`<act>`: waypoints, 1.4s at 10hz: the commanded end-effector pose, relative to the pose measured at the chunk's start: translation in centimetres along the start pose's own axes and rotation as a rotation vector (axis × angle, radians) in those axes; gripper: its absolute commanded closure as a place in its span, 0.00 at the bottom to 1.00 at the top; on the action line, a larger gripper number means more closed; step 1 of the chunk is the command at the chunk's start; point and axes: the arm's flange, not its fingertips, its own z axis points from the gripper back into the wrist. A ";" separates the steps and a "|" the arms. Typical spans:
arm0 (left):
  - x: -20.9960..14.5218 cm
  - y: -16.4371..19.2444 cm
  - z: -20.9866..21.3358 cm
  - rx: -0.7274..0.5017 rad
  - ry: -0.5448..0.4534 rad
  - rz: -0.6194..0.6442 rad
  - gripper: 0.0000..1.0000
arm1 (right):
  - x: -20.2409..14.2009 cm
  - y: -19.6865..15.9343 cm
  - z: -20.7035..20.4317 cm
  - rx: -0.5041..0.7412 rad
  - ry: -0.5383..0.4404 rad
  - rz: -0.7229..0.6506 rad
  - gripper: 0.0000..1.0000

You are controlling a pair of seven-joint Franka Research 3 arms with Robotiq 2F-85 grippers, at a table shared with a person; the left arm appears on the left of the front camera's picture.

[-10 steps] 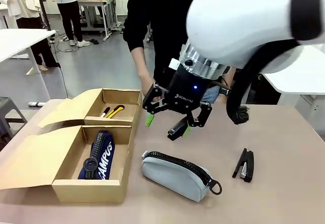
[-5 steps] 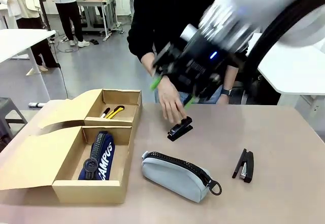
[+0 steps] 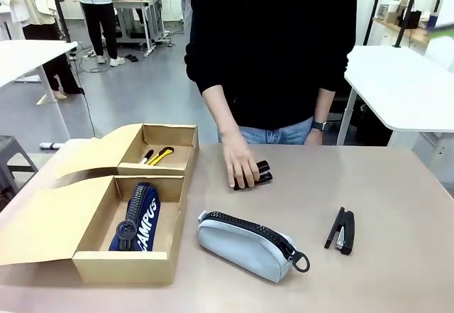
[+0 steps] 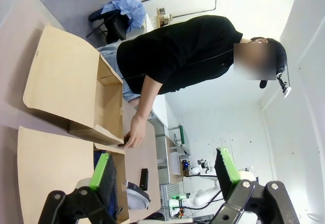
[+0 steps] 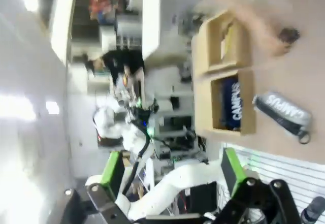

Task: Place items inside the box.
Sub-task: Pick up a Pencil pouch or Stapler and place it inside the Mailer Box closest to the robot.

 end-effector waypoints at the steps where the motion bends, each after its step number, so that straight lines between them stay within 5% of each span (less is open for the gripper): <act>1: 0.1 -0.1 -0.2 -0.027 -0.012 -0.022 0.00 | 1.2 -6.7 2.7 -0.160 -0.094 -0.036 0.00; 4: 0.1 -0.1 -0.2 -0.027 -0.012 -0.022 0.00 | -0.5 -13.1 7.0 -0.354 -0.063 -0.091 0.00; 7: 0.1 -0.1 -0.2 -0.027 -0.012 -0.022 0.00 | -2.0 -16.9 6.7 -0.694 -0.120 -0.358 0.00; 9: 0.1 -0.1 -0.2 -0.027 -0.012 -0.022 0.00 | -1.1 -17.8 6.3 -0.550 -0.156 -0.286 0.00; 10: 0.1 -0.1 -0.2 -0.027 -0.012 -0.022 0.00 | -0.5 -16.6 7.9 -0.672 -0.150 -0.328 0.00; 14: 0.1 -0.1 -0.2 -0.027 -0.012 -0.022 0.00 | -0.5 -16.6 7.9 -0.672 -0.150 -0.328 0.00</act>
